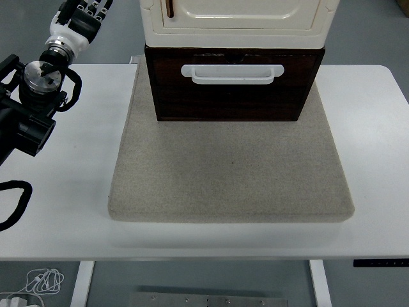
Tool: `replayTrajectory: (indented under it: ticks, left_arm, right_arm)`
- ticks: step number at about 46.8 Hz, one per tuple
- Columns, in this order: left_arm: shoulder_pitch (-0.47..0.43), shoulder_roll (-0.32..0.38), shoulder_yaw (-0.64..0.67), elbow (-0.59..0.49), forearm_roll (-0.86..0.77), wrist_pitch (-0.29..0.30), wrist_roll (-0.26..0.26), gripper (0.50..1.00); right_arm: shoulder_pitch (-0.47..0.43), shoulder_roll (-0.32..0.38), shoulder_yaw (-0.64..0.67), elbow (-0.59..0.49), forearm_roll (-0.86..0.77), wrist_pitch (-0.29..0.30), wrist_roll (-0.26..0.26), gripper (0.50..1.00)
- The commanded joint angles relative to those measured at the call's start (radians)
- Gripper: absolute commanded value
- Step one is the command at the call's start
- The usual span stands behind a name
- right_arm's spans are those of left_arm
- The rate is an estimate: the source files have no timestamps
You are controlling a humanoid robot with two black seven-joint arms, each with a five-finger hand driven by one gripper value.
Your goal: Open the drawer under the combination cabinet
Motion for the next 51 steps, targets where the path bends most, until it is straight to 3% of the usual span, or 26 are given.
replayTrajectory:
  ticks: [1,18,35,42,46,51]
  left_arm:
    - [0.001,0.000,0.000,0.000,0.002,0.000,0.000,1.000]
    - [0.003,0.008,-0.003,-0.009,-0.012,0.006,0.000,1.000]
    - [-0.018,0.123,0.003,0.017,0.003,-0.005,0.000,1.000]
    - [-0.077,0.161,0.018,-0.006,0.005,-0.006,0.000,1.000]
    - [-0.141,0.217,0.051,-0.006,0.006,-0.006,0.000,1.000]
    - [-0.224,0.235,0.121,0.003,0.029,-0.005,-0.001,1.000]
  right_arm:
    - [0.000,0.000,0.000,0.000,0.000,0.000,0.000,0.926]
    - [0.000,0.000,0.000,0.000,0.000,0.000,0.000,0.926]
    - [0.000,0.000,0.000,0.000,0.000,0.000,0.000,0.926]
    - [0.000,0.000,0.000,0.000,0.000,0.000,0.000,0.926]
    - [0.000,0.000,0.000,0.000,0.000,0.000,0.000,0.926]
    - [0.000,0.000,0.000,0.000,0.000,0.000,0.000,0.926]
